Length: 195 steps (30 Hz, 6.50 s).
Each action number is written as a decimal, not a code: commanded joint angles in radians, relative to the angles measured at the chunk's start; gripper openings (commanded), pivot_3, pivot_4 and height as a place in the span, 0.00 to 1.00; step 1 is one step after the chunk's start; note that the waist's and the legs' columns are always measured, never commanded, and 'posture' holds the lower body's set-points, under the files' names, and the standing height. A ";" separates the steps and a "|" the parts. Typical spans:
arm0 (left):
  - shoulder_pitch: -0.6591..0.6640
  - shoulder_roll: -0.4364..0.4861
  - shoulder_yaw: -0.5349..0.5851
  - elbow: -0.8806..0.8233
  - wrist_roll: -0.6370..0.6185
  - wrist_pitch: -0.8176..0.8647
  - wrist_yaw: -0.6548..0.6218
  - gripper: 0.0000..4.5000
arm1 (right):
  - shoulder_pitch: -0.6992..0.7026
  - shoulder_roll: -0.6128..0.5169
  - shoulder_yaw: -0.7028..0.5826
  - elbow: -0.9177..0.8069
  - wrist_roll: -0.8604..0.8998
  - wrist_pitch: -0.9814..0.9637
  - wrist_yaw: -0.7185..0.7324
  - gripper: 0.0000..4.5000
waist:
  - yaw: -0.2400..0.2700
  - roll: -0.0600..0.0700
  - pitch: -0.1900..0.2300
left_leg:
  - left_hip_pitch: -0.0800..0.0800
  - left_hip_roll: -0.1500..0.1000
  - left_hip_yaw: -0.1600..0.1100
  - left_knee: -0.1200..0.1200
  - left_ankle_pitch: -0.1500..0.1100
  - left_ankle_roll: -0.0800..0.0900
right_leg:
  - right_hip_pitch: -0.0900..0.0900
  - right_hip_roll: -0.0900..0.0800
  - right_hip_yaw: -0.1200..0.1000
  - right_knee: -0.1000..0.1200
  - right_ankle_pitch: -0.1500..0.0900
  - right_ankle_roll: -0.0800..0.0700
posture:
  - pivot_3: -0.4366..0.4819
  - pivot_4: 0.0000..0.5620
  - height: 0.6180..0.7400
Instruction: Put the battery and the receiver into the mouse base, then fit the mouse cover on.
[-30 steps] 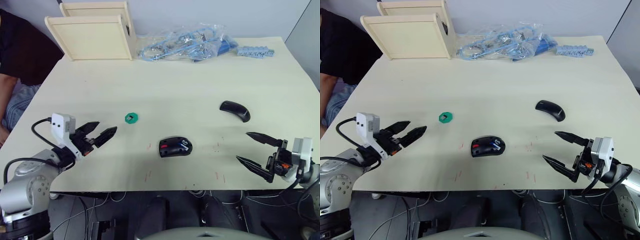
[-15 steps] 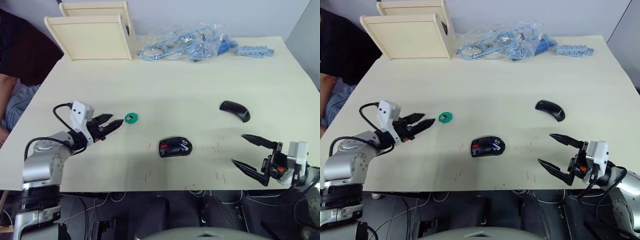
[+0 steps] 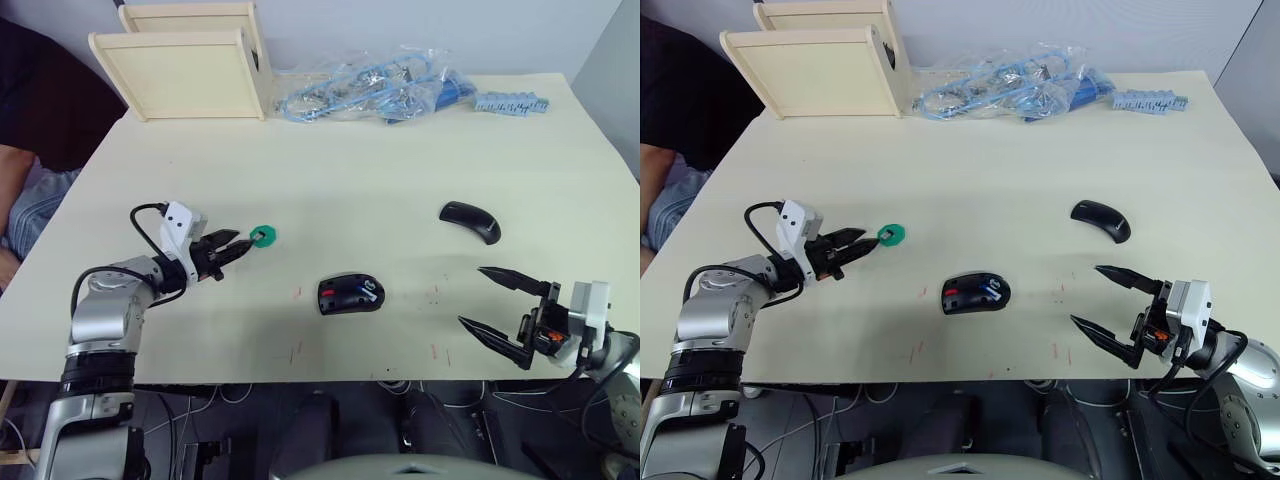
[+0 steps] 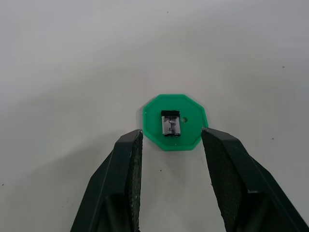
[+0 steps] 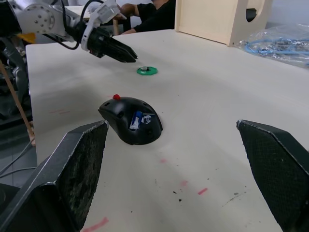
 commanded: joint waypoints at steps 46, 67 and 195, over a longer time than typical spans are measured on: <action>-0.108 -0.032 -0.081 0.165 0.124 -0.172 -0.024 0.29 | 0.019 0.014 0.007 0.034 -0.010 -0.071 -0.002 1.00 | -0.001 0.000 0.000 | 0.000 -0.001 0.000 0.000 0.000 0.000 | 0.000 0.000 0.000 0.001 0.000 0.000 | 0.48 0.27 1.00; -0.102 -0.008 -0.081 0.185 0.133 -0.191 -0.036 0.29 | 0.017 0.013 0.015 0.042 -0.011 -0.079 -0.002 1.00 | -0.001 0.000 0.000 | 0.000 -0.001 0.000 0.000 0.000 0.000 | 0.000 0.000 0.000 0.001 0.000 0.000 | 0.48 0.27 1.00; -0.431 0.010 -0.357 -0.369 0.097 -0.107 -0.352 0.00 | -1.154 0.259 0.019 0.366 0.528 1.600 -0.776 0.47 | -0.031 -0.002 0.004 | -0.017 -0.001 0.000 0.002 0.001 0.000 | -0.017 0.001 0.000 0.004 0.001 0.000 | 0.48 0.27 1.00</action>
